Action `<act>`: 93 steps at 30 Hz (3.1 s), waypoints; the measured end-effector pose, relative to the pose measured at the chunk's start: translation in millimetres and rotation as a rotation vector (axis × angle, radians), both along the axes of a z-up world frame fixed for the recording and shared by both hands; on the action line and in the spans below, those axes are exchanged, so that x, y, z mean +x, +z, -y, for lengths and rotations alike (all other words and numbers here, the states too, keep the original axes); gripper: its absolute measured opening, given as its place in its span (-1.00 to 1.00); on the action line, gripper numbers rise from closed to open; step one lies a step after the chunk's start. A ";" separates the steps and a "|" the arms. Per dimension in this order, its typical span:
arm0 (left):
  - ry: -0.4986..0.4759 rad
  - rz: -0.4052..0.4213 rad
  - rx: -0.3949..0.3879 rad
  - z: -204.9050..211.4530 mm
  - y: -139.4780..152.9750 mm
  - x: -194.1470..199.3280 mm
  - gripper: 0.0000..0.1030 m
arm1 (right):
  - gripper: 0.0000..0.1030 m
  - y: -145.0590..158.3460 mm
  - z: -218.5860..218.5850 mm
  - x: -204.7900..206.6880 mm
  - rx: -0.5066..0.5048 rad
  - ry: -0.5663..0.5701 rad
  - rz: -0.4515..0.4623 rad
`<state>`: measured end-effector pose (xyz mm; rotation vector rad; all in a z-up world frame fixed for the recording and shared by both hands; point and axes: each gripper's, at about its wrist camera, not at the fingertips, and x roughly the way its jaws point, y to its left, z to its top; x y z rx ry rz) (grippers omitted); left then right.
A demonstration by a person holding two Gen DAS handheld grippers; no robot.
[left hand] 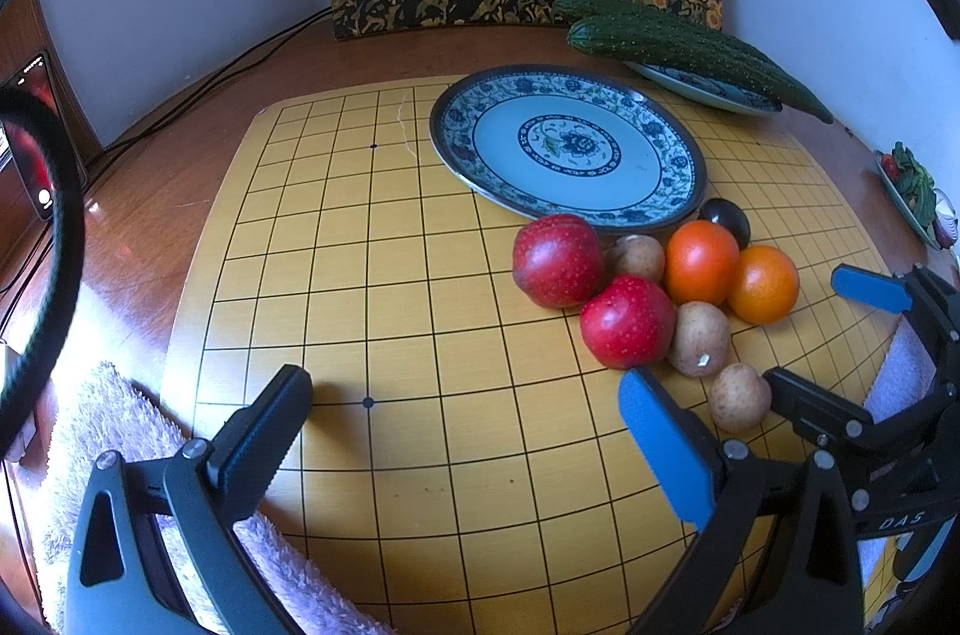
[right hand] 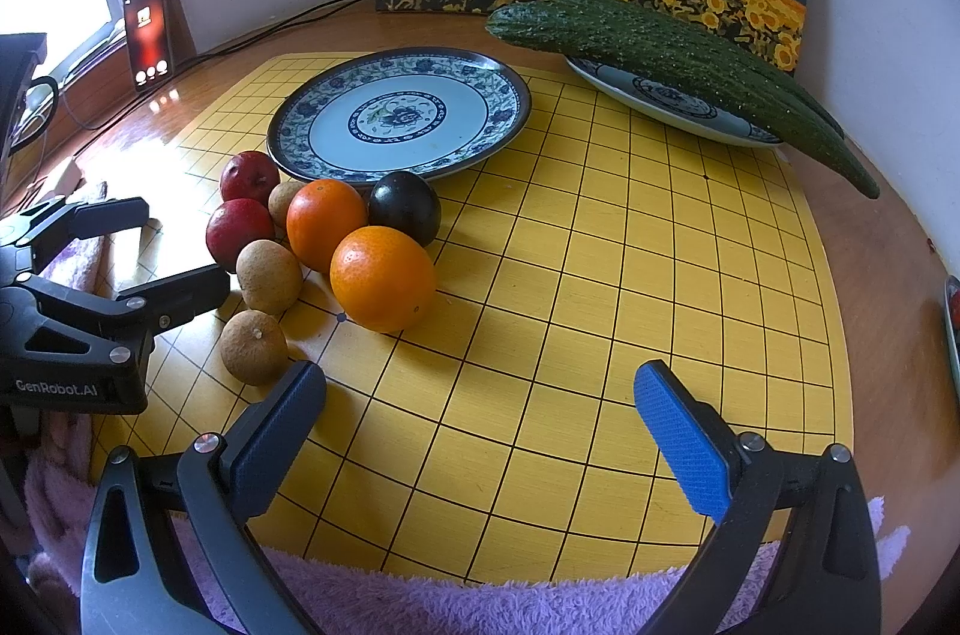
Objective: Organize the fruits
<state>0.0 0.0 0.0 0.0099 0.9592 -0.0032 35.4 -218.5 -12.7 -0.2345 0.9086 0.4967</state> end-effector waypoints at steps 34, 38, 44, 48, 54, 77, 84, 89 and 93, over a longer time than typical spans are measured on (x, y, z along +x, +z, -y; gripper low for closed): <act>0.015 -0.016 -0.017 -1.8 5.1 -0.8 0.88 | 0.97 1.8 -0.3 -1.3 0.001 -0.006 -0.003; 0.010 0.009 -0.021 0.5 13.4 -4.2 0.88 | 0.78 5.0 1.0 -3.6 0.008 0.000 -0.006; -0.010 0.029 -0.044 6.2 25.7 -3.8 0.88 | 0.69 16.5 5.9 -6.0 0.039 -0.003 0.007; -0.017 0.041 -0.049 11.5 30.7 -2.5 0.86 | 0.66 22.9 6.0 -6.3 0.059 -0.003 0.021; -0.002 0.030 -0.062 14.7 29.5 2.4 0.68 | 0.41 22.2 5.6 -5.7 0.077 0.007 0.008; 0.018 -0.016 -0.218 12.8 25.4 5.1 -0.10 | 0.07 20.3 -3.4 -1.1 0.119 0.042 -0.009; 0.034 -0.010 -0.219 9.4 27.9 2.3 -0.10 | 0.03 18.3 -4.8 -0.9 0.125 0.052 -0.015; 0.027 -0.014 -0.225 15.2 24.9 7.0 -0.10 | 0.00 16.7 -4.7 0.3 0.124 0.053 -0.022; 0.027 -0.017 -0.234 16.3 22.5 10.6 -0.10 | -0.01 15.9 -4.7 1.0 0.125 0.055 -0.024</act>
